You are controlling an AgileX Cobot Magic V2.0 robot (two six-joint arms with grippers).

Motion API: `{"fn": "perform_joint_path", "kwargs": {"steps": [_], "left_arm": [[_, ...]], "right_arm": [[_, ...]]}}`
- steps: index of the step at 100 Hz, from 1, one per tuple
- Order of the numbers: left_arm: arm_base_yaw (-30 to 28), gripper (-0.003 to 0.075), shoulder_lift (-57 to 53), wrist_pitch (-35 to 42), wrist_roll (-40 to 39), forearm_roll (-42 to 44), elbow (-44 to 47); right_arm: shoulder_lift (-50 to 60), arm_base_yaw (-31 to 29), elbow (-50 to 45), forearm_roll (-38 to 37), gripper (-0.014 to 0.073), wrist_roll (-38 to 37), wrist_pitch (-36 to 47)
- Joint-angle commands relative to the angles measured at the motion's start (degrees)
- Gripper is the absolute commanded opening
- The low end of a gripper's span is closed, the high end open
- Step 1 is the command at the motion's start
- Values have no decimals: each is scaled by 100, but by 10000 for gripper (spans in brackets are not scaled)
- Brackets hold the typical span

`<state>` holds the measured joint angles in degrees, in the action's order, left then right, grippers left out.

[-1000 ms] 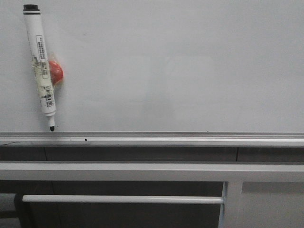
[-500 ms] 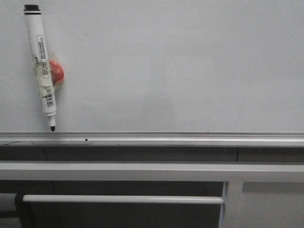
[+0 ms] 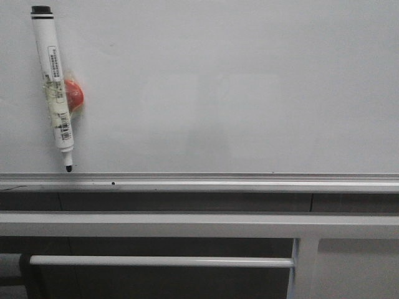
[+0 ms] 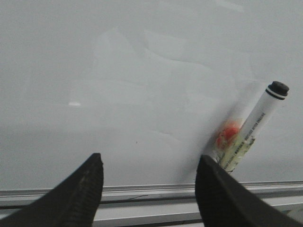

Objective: Write number 1 on whiteboard

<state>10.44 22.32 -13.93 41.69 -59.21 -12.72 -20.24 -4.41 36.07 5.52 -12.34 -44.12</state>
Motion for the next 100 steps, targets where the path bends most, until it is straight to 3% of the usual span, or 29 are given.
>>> {"fn": "perform_joint_path", "kwargs": {"steps": [1,29,36,43,53,60,82,100], "left_arm": [[51,388,72,217,30,-156,-161],[51,388,22,110,183,-156,-285],[51,388,-89,125,46,298,-307],[110,388,-265,137,-1235,1655,-333],[402,388,-561,299,-4786,4482,-333],[787,388,-748,642,-6006,5726,-319],[1952,387,-537,1911,-6175,6147,249],[2125,387,-109,3212,-6006,6243,874]], "right_arm": [[-88,13,188,1,-63,28,373],[-88,13,188,1,-64,28,373],[-88,13,188,1,-64,28,373],[-88,13,188,1,-64,28,373],[-88,13,188,1,-64,28,373],[-88,13,188,1,-64,28,373],[-88,13,188,1,-64,28,360],[-88,13,188,1,-64,28,360]]}}
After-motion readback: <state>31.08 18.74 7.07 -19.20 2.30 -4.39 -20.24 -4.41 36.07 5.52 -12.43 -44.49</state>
